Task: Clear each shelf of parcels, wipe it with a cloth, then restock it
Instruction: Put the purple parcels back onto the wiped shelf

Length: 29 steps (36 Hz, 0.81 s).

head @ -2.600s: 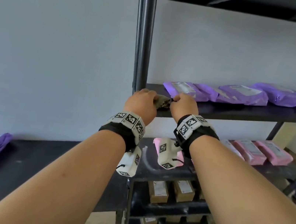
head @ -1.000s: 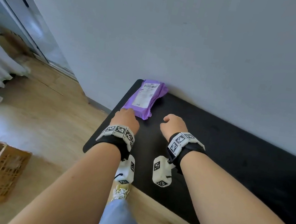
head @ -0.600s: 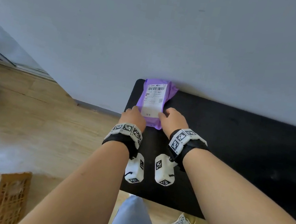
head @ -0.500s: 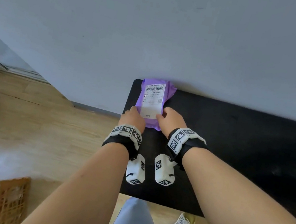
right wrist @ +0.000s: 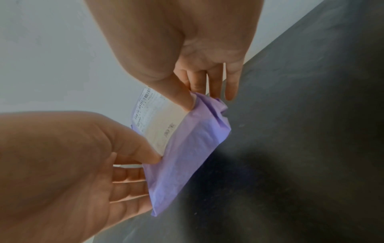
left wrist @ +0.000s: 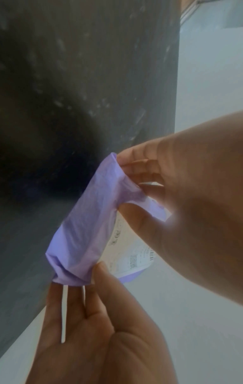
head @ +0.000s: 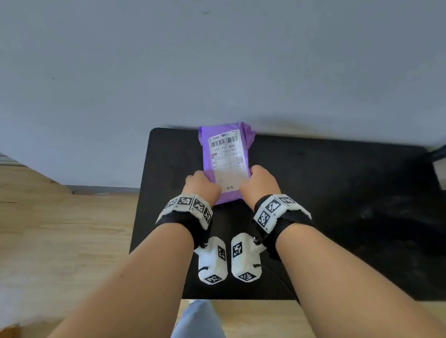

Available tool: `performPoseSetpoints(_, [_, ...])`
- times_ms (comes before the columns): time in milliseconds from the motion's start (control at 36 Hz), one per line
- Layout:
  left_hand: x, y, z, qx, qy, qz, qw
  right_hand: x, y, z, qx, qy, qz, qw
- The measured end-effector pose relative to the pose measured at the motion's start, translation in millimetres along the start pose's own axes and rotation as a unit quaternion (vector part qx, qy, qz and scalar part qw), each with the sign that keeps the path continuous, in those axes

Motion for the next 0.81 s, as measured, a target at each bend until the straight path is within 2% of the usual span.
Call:
performPoseSetpoints(139, [28, -41, 43, 0.056, -0.021, 0.009, 0.998, -40, -20, 61, 0.04, 0.051, 0.034, 0.997])
performPoseSetpoints(278, [74, -107, 88, 0.124, -0.018, -0.01, 0.992, -81, -52, 142, 0.075, 0.072, 0.075, 0.992])
performPoseSetpoints(556, [194, -283, 178, 0.249, -0.002, -0.053, 0.967, -200, -140, 325, 0.115, 0.089, 0.215, 0.966])
performPoseSetpoints(805, [297, -441, 267, 0.373, 0.019, -0.105, 0.922, -303, -219, 484, 0.19, 0.125, 0.313, 0.922])
Point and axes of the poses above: each hand's wrist, its own y-axis towards the middle knuckle, its own x-axis out of the palm, z = x × y, the point moved 10 cm from there along y, towards the middle knuckle, and after that the axes turned 8 degrees about z, right-handed, at the moved point
